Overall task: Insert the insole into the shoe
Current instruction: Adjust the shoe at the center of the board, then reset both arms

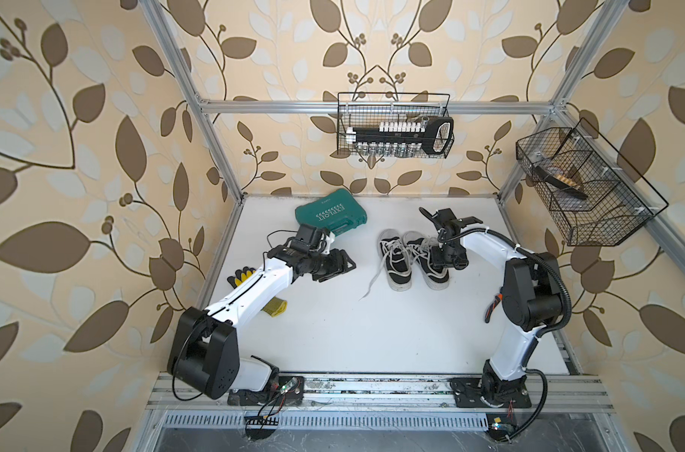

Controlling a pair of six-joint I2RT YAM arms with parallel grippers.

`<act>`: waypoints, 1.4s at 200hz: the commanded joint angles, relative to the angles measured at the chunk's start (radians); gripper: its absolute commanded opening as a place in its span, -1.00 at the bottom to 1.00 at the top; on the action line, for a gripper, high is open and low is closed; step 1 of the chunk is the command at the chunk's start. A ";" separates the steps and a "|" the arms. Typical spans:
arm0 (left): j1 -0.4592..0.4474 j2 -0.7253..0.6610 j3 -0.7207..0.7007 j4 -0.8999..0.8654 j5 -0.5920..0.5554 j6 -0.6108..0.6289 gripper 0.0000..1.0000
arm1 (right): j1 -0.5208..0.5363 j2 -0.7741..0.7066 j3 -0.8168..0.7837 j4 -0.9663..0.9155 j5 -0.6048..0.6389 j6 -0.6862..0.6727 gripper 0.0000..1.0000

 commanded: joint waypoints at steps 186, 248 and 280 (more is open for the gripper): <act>-0.050 -0.049 0.010 0.111 -0.197 0.066 0.98 | 0.056 -0.433 -0.169 0.147 0.068 0.038 0.98; 0.037 -0.510 -0.500 0.575 -0.953 0.470 0.98 | 0.049 -0.887 -0.830 1.102 0.312 -0.105 0.98; 0.143 -0.559 -0.634 0.673 -0.938 0.583 0.98 | 0.040 -0.766 -0.836 1.135 0.485 -0.094 0.98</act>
